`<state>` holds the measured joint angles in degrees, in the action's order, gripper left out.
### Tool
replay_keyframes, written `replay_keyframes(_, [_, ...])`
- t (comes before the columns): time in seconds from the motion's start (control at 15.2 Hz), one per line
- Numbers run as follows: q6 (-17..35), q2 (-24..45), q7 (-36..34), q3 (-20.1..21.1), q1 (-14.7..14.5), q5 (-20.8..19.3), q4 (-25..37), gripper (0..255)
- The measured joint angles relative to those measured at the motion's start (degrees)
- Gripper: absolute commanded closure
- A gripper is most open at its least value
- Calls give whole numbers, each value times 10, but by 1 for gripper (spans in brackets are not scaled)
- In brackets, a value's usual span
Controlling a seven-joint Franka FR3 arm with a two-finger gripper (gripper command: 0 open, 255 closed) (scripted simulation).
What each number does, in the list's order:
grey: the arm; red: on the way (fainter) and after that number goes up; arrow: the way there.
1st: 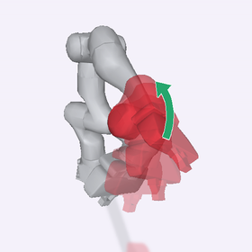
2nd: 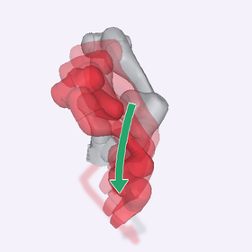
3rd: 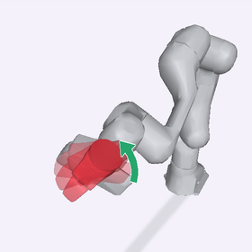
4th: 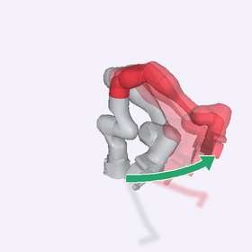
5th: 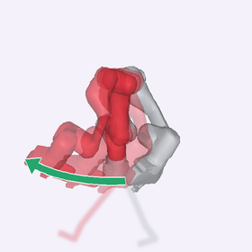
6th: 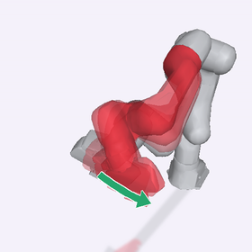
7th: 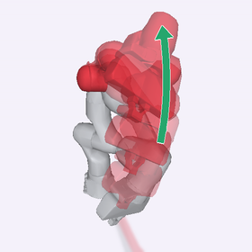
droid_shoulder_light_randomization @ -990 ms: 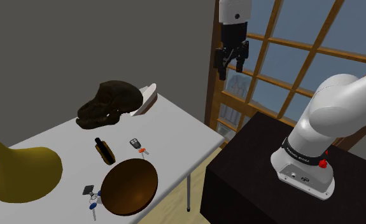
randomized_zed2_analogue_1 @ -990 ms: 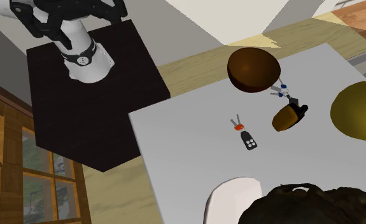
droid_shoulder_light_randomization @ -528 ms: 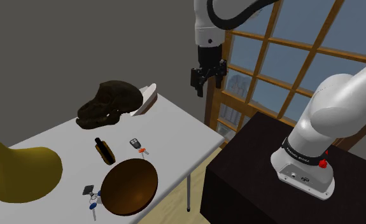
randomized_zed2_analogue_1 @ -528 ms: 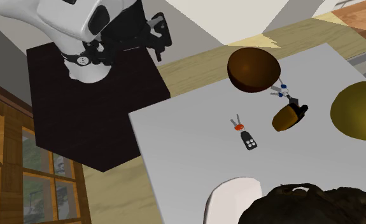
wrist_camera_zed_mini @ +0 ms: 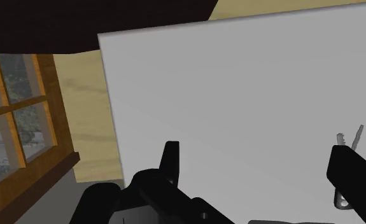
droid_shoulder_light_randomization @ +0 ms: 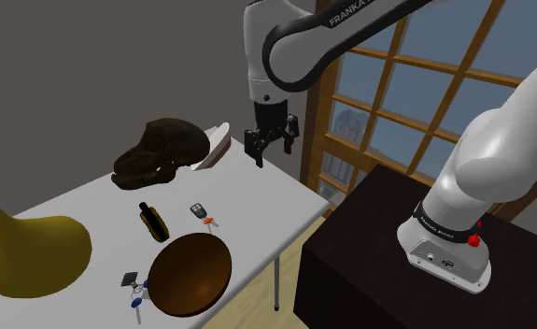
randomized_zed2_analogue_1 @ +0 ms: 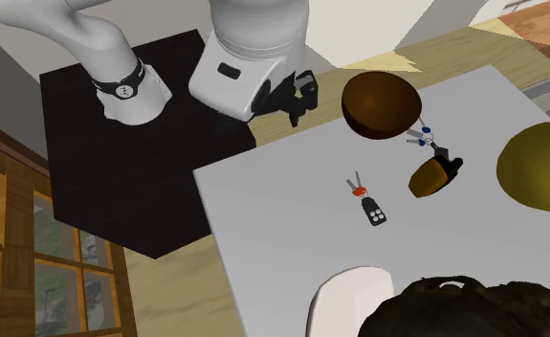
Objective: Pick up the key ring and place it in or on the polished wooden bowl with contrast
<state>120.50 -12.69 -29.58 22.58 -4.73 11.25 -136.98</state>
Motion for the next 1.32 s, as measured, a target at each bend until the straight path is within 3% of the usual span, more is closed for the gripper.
replay_keyframes(0.53, [98,179,-124,40,-16,-93,92,0])
replay_keyframes(0.86, [130,301,-206,29,-52,-173,181,0])
replay_keyframes(1.32, [132,460,-280,-11,-123,-251,340,0])
